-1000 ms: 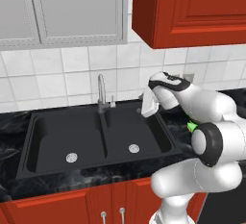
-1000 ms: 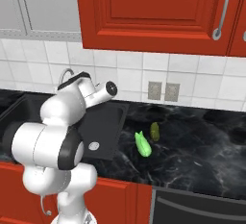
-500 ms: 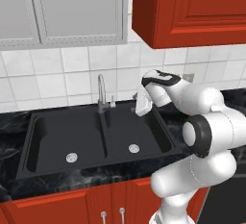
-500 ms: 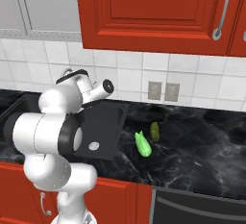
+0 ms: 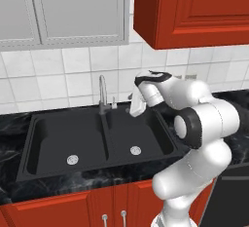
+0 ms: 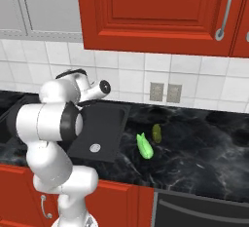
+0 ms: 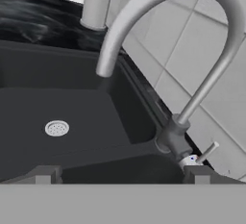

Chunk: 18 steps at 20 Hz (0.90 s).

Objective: Turn on the sink faucet. Then move the corn from the counter to the sink. Turn off the sink. Move the vegetable from the sink to the pot next to the stove. Finally move the pot to the rear right burner.

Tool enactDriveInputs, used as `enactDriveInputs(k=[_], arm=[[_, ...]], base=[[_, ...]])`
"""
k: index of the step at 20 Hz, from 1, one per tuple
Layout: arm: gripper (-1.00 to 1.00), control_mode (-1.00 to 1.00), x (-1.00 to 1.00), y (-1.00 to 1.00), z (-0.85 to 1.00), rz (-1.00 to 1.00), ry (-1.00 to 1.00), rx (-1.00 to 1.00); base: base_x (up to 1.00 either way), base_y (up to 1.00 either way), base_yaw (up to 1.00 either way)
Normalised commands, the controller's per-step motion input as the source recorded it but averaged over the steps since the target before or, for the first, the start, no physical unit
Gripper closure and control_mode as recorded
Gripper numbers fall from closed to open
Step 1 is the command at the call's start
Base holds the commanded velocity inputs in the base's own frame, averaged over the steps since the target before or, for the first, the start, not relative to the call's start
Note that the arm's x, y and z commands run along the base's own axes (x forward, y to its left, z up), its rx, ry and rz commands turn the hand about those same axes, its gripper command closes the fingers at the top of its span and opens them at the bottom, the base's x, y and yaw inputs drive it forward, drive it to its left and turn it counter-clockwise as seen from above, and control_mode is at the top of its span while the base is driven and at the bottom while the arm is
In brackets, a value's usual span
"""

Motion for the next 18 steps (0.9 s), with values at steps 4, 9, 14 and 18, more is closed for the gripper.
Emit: enactDriveInputs(k=[4, 9, 14, 18], arm=[[-1.0, -1.0, 0.4, 0.01, -0.16, 0.0, -0.01, 0.01], [-1.0, -1.0, 0.36, 0.0, -0.17, 0.0, -0.05, 0.02], [-1.0, -1.0, 0.33, 0.02, -0.11, 0.0, -0.02, 0.02], [-1.0, -1.0, 0.3, 0.08, -0.11, 0.0, 0.0, 0.0]], base=[[0.0, 0.0, 0.0], [0.0, 0.0, 0.0], [0.0, 0.0, 0.0], [0.0, 0.0, 0.0]])
